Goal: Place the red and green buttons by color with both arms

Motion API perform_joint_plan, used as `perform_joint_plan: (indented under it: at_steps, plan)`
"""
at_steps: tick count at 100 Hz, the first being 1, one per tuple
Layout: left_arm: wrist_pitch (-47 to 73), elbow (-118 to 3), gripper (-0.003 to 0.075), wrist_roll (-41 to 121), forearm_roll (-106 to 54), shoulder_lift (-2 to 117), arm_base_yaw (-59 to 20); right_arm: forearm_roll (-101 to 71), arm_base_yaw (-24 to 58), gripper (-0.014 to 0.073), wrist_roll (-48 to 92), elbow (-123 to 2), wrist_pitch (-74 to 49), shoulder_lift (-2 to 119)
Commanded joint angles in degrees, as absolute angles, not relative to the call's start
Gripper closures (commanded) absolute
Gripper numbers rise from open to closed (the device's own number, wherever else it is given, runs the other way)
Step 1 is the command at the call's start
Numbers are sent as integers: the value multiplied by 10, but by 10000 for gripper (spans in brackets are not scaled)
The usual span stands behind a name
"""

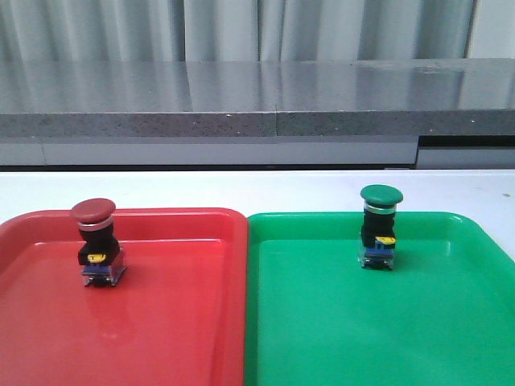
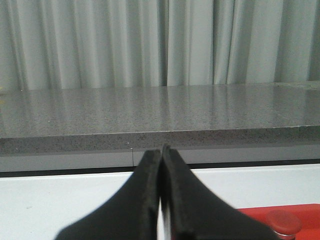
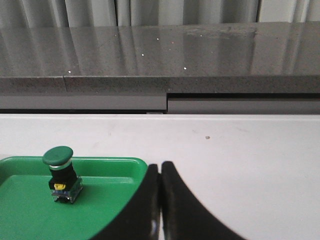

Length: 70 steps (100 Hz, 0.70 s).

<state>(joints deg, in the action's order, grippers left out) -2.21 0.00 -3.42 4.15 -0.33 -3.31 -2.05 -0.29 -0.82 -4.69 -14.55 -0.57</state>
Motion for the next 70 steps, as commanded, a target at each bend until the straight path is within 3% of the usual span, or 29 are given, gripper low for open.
perform_joint_plan:
  at_steps: [1, 70]
  plan:
    - [-67, 24, 739, -37, 37, -20, -33, -10, -7, 704, 0, -45, -84, -18]
    - [-67, 24, 740, -37, 37, -20, -33, -7, -7, 704, -14, 7, -36, -18]
